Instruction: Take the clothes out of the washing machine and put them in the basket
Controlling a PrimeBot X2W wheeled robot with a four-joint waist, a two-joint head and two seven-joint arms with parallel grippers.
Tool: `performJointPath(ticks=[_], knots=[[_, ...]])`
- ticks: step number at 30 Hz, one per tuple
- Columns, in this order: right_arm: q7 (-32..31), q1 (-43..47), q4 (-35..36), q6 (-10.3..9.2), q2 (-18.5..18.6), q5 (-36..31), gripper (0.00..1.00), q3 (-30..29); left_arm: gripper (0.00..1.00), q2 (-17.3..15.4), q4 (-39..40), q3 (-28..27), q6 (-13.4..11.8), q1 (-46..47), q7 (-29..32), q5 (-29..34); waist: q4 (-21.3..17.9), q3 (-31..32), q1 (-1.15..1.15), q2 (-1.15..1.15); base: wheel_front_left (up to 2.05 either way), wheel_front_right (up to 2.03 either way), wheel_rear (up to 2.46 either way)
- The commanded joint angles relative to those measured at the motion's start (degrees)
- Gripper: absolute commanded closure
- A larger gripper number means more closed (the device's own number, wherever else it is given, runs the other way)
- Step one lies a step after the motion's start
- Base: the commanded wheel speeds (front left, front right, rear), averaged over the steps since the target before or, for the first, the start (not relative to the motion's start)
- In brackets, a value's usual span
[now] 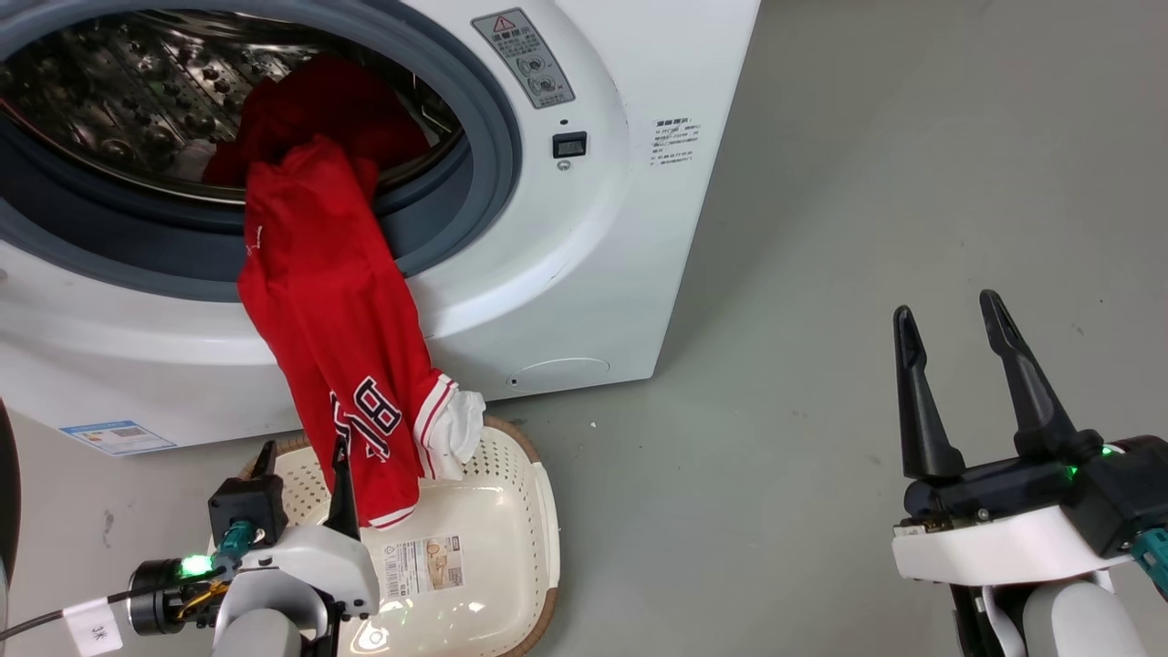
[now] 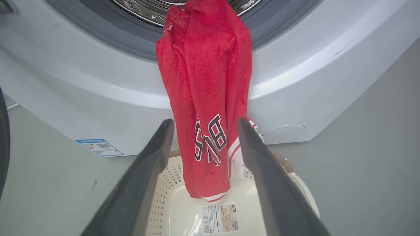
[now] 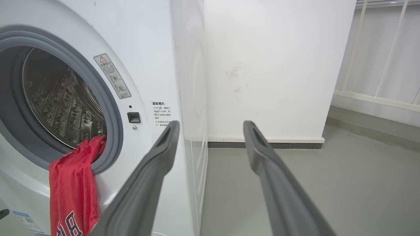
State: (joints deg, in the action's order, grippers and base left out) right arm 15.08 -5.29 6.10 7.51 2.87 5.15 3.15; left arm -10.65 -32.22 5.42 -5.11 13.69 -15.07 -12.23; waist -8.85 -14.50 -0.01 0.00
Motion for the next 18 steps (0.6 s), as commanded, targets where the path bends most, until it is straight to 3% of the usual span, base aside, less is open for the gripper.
performJointPath(ticks=[1, 8, 18], knots=[[0.1, 0.7, 0.0, -0.04, 0.0, 0.2, 0.0, 0.0, 0.0, 0.2, 0.7, -0.7, 0.3, -0.5, -0.1, 0.7, 0.0, 0.2, 0.01, 0.0, 0.0, 0.0, 0.0], [0.1, -0.2, 0.4, -0.04, 0.0, 0.6, 0.0, 0.5, 0.0, 0.7, -0.2, -4.0, 2.4, 2.3, -0.1, 3.3, -0.5, -0.8, 0.01, 0.0, 0.0, 0.0, 0.0], [0.1, -2.7, 0.8, -0.04, 0.0, 1.3, 0.0, 1.0, 0.0, -1.1, -9.5, -5.4, 4.4, 13.1, -0.2, 5.5, -2.3, -5.1, 0.01, 0.0, 0.0, 0.0, 0.0]])
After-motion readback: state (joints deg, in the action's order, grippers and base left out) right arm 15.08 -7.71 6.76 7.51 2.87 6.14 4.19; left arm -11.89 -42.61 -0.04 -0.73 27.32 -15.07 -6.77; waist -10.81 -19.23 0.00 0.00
